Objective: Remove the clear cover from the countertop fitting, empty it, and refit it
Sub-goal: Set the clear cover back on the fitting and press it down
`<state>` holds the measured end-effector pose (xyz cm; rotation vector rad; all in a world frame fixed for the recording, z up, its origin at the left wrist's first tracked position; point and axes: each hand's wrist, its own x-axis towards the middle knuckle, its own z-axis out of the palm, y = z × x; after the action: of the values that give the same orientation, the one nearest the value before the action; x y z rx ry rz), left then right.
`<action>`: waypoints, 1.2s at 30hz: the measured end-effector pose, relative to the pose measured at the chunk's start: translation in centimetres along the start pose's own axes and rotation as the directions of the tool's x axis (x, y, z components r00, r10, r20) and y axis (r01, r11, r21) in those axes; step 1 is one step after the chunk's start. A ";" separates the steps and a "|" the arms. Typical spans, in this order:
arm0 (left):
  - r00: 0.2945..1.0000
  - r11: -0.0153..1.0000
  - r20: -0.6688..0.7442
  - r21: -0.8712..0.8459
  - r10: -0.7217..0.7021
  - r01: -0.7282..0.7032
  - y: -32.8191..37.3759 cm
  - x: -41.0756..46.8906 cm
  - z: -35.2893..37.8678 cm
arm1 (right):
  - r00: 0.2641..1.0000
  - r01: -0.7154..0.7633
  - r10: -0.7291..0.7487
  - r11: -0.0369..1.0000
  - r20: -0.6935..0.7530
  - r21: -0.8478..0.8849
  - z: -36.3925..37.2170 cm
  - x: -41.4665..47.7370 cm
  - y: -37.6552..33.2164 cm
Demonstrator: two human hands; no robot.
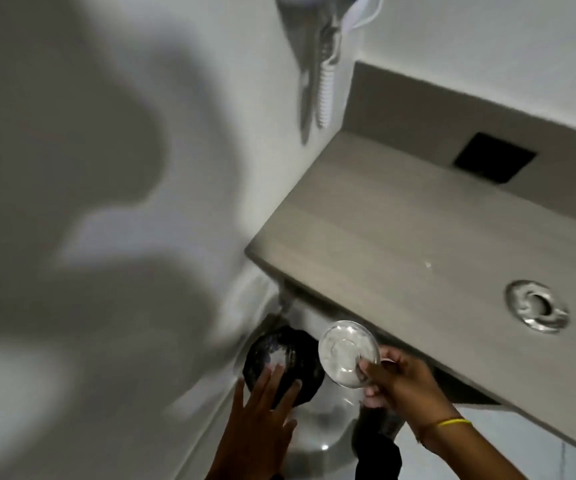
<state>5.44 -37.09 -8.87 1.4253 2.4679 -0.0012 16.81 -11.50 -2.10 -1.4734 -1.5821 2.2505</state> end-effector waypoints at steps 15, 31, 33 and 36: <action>0.977 0.990 -0.202 -0.109 0.066 -0.089 13.4 24.3 -10.5 | 0.930 0.192 -0.195 0.981 -0.313 -0.041 -16.4 6.7 -12.1; 0.979 0.990 -0.152 -0.010 0.135 -0.138 17.5 33.9 -8.9 | 0.910 0.061 -0.223 0.906 -0.350 -0.418 -21.4 11.7 -14.9; 0.976 0.989 -0.163 0.004 0.145 -0.146 17.5 33.6 -8.8 | 0.904 0.013 -0.231 0.856 -0.360 -0.517 -21.3 11.6 -15.2; 0.977 0.988 -0.149 0.035 0.151 -0.147 17.2 33.3 -9.0 | 0.901 -0.046 -0.242 0.773 -0.361 -0.632 -21.0 11.7 -14.8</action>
<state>2.19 1.23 -6.07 1.6750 2.4792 0.1133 17.96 16.66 0.18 -1.7737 -2.2837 1.2234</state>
